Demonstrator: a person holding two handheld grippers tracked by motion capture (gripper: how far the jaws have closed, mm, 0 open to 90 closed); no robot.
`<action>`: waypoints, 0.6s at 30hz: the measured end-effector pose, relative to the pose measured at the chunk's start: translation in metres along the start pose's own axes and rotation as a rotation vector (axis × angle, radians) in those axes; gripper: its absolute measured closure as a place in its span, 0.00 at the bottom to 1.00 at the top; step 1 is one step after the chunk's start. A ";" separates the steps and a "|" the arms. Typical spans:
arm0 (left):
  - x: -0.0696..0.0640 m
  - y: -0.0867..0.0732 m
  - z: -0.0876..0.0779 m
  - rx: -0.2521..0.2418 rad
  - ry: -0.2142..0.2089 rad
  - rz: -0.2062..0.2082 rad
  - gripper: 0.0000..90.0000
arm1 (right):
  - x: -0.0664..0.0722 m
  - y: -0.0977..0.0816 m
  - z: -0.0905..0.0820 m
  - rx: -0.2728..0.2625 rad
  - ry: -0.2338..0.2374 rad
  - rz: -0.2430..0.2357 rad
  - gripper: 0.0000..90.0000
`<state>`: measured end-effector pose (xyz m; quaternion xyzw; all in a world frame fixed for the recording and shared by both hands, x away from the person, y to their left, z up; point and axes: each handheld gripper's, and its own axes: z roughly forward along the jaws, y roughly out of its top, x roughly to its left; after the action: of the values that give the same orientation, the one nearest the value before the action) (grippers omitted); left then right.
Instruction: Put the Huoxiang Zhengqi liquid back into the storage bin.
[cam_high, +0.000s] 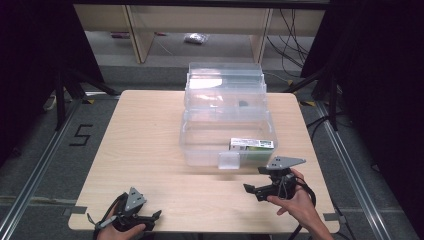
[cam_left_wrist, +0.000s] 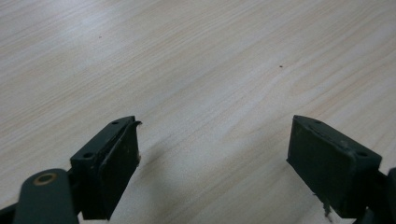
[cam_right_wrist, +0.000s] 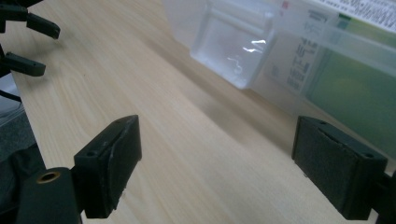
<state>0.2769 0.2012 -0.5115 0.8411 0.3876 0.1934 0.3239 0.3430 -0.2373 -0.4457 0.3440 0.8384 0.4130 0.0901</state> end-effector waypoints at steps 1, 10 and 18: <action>-0.001 0.000 -0.001 0.006 -0.003 -0.012 0.18 | 0.001 -0.002 0.000 0.004 0.002 0.007 0.19; -0.002 0.000 0.000 0.003 -0.002 -0.022 0.18 | 0.005 -0.020 0.002 0.040 0.015 0.010 0.19; -0.002 0.000 0.000 0.005 -0.002 -0.023 0.18 | 0.010 -0.031 0.000 0.067 0.025 0.059 0.19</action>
<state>0.2751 0.1997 -0.5117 0.8376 0.3975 0.1876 0.3244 0.3198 -0.2436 -0.4672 0.3662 0.8423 0.3915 0.0560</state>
